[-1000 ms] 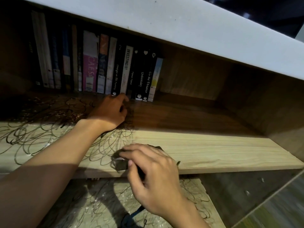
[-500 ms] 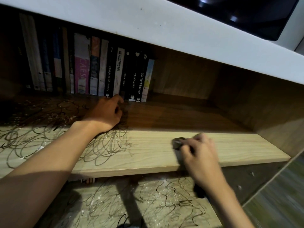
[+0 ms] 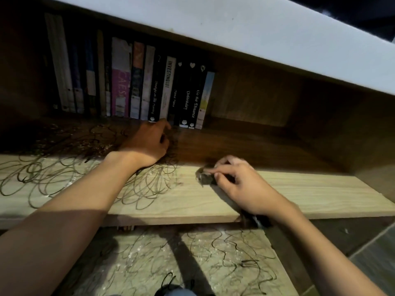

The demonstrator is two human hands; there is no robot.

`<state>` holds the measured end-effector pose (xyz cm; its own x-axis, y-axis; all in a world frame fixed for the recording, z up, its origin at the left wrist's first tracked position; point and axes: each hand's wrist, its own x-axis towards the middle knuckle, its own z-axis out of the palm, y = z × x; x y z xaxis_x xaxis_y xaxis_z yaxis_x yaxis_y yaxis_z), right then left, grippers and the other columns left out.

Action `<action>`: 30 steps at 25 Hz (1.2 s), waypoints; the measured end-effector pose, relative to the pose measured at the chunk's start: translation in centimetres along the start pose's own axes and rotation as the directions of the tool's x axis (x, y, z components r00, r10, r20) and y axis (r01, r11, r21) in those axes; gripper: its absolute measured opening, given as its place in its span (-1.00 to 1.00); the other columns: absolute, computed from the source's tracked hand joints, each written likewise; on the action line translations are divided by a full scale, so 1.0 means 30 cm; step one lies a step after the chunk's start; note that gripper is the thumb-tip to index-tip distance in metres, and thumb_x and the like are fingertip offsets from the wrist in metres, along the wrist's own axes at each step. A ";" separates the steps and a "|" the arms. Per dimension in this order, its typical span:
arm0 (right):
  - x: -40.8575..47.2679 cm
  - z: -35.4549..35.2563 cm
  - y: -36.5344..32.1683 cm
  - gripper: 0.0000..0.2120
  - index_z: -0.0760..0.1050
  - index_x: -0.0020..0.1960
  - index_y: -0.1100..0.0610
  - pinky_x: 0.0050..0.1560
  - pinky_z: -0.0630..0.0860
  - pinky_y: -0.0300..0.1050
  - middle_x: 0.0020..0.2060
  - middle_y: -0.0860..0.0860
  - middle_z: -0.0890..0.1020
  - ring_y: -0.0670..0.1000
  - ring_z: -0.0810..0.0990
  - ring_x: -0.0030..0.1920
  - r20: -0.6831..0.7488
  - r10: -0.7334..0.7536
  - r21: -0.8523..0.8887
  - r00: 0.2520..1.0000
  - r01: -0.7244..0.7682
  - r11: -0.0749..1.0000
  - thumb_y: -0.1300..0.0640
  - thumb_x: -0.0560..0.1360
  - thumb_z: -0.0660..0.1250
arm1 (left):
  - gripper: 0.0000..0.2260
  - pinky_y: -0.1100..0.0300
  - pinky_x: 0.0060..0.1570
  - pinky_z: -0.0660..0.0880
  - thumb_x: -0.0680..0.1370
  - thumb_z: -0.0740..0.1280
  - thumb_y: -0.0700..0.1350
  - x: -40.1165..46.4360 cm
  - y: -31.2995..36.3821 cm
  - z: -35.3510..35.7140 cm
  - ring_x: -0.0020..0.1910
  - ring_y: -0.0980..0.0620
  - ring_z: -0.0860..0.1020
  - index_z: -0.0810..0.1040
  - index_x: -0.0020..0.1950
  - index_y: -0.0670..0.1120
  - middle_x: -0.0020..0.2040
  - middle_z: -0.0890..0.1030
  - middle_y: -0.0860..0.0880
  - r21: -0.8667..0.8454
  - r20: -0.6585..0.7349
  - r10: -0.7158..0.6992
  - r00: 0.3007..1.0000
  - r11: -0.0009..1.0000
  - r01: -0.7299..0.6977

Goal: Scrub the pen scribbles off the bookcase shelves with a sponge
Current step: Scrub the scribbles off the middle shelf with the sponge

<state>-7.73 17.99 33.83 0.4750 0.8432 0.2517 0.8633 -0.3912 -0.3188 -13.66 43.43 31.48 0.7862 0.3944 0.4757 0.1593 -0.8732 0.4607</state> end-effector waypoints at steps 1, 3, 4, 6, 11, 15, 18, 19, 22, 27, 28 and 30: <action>0.033 0.001 -0.002 -0.72 0.56 0.23 -0.06 0.21 0.38 0.03 -0.06 -0.21 0.48 -0.09 0.41 0.07 0.003 0.009 -0.030 1.000 -0.009 1.000 0.09 0.61 0.17 | -0.68 -0.02 0.09 0.47 0.55 0.23 -0.18 0.001 0.002 -0.001 0.13 -0.14 0.48 0.42 0.30 -0.02 -0.01 0.62 -0.10 0.001 0.005 -0.003 1.000 1.000 0.003; 0.048 0.031 -0.057 -0.71 0.55 0.25 -0.04 0.23 0.36 -0.03 -0.03 -0.19 0.49 -0.08 0.42 0.09 0.029 -0.085 -0.010 0.996 0.086 0.996 0.13 0.60 0.18 | -0.68 -0.03 0.09 0.48 0.54 0.24 -0.16 0.000 -0.001 0.003 0.12 -0.15 0.49 0.42 0.30 0.00 0.01 0.61 -0.11 -0.001 0.003 -0.016 1.000 1.000 0.016; 0.026 0.048 -0.100 -0.70 0.54 0.27 -0.05 0.22 0.33 -0.13 0.03 -0.16 0.48 -0.08 0.40 0.11 0.052 -0.178 0.008 0.983 0.178 0.984 0.14 0.59 0.19 | -0.68 -0.04 0.09 0.49 0.54 0.24 -0.16 -0.001 -0.004 0.005 0.12 -0.15 0.50 0.42 0.29 0.01 0.02 0.61 -0.12 -0.003 0.002 -0.021 1.000 1.000 0.022; -0.041 0.055 -0.161 -0.70 0.51 0.29 -0.10 0.20 0.29 -0.28 0.11 -0.18 0.46 -0.13 0.37 0.17 0.137 -0.346 0.086 0.928 0.337 0.938 0.12 0.60 0.21 | -0.70 -0.03 0.08 0.49 0.54 0.23 -0.15 0.000 -0.013 0.008 0.12 -0.14 0.50 0.42 0.27 0.02 0.04 0.61 -0.11 -0.006 0.002 -0.030 1.000 1.000 0.030; 0.100 -0.026 0.067 -0.68 0.54 0.24 -0.09 0.26 0.43 -0.19 0.21 -0.14 0.55 -0.13 0.49 0.24 0.111 -0.160 -0.046 0.981 0.166 0.985 0.22 0.60 0.20 | -0.70 0.02 0.05 0.50 0.55 0.22 -0.10 0.002 -0.014 -0.003 0.04 -0.17 0.52 0.41 0.28 0.04 0.06 0.55 -0.13 0.003 -0.010 -0.028 1.000 1.000 0.028; 0.056 0.014 -0.025 -0.63 0.57 0.24 0.00 0.36 0.35 -0.23 0.23 -0.15 0.57 -0.21 0.46 0.29 0.093 -0.254 0.027 0.963 0.253 0.967 0.33 0.56 0.24 | -0.69 0.11 -0.04 0.47 0.55 0.22 -0.13 0.012 -0.008 -0.006 0.02 -0.19 0.53 0.41 0.30 -0.03 0.05 0.53 -0.18 0.017 -0.034 -0.005 0.999 1.000 0.005; -0.035 0.041 -0.095 -0.62 0.59 0.22 0.05 0.39 0.32 -0.22 0.23 -0.12 0.58 -0.19 0.42 0.34 0.185 -0.493 0.238 0.850 0.448 0.862 0.40 0.52 0.27 | -0.67 0.05 -0.02 0.51 0.56 0.22 -0.12 0.021 -0.009 -0.003 0.03 -0.21 0.54 0.41 0.33 -0.03 0.06 0.56 -0.20 0.043 -0.024 0.012 1.000 0.999 -0.011; -0.011 0.034 -0.071 -0.61 0.59 0.22 0.05 0.39 0.33 -0.19 0.23 -0.12 0.58 -0.19 0.43 0.34 0.199 -0.485 0.227 0.851 0.442 0.868 0.41 0.53 0.26 | -0.67 0.08 -0.04 0.49 0.56 0.22 -0.11 0.019 -0.012 -0.004 0.04 -0.21 0.54 0.40 0.33 -0.04 0.07 0.56 -0.20 0.059 -0.025 0.000 1.000 0.998 0.002; 0.106 -0.003 0.029 -0.60 0.59 0.21 -0.06 0.33 0.42 -0.10 0.21 -0.21 0.57 -0.28 0.45 0.27 0.099 -0.262 0.065 0.960 0.256 0.964 0.36 0.56 0.22 | -0.68 0.12 -0.11 0.42 0.56 0.21 -0.11 0.016 -0.009 -0.010 0.03 -0.22 0.53 0.39 0.33 -0.03 0.05 0.55 -0.20 0.094 -0.039 -0.004 0.999 0.996 0.008; -0.040 0.059 -0.150 -0.54 0.60 0.20 0.01 0.41 0.29 -0.21 0.23 -0.19 0.57 -0.24 0.40 0.34 0.176 -0.434 0.207 0.884 0.398 0.894 0.46 0.47 0.29 | -0.73 0.02 -0.10 0.52 0.56 0.21 -0.10 0.012 -0.001 -0.021 -0.08 -0.19 0.55 0.41 0.26 -0.02 -0.03 0.56 -0.17 0.105 -0.047 0.014 0.999 0.994 -0.009; -0.068 0.059 -0.158 -0.54 0.60 0.18 0.01 0.41 0.29 -0.19 0.22 -0.21 0.57 -0.22 0.41 0.35 0.191 -0.470 0.278 0.862 0.412 0.868 0.46 0.47 0.29 | -0.72 0.01 -0.10 0.53 0.56 0.21 -0.10 0.012 -0.001 -0.020 -0.09 -0.19 0.55 0.41 0.27 -0.02 -0.03 0.56 -0.16 0.098 -0.043 0.020 0.999 0.995 -0.016; -0.055 0.030 -0.103 -0.55 0.62 0.15 0.00 0.40 0.32 -0.19 0.18 -0.21 0.59 -0.21 0.44 0.32 0.176 -0.441 0.278 0.880 0.386 0.880 0.48 0.47 0.27 | -0.71 0.06 -0.12 0.51 0.57 0.21 -0.11 0.006 0.007 -0.025 -0.07 -0.18 0.54 0.40 0.30 -0.04 -0.02 0.56 -0.16 0.102 -0.031 0.011 0.999 0.995 -0.008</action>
<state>-11.33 18.13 33.57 0.0069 0.9795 0.2011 0.8952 0.0836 -0.4378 -13.94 43.53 32.21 0.7687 0.3937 0.5040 0.2133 -0.9008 0.3783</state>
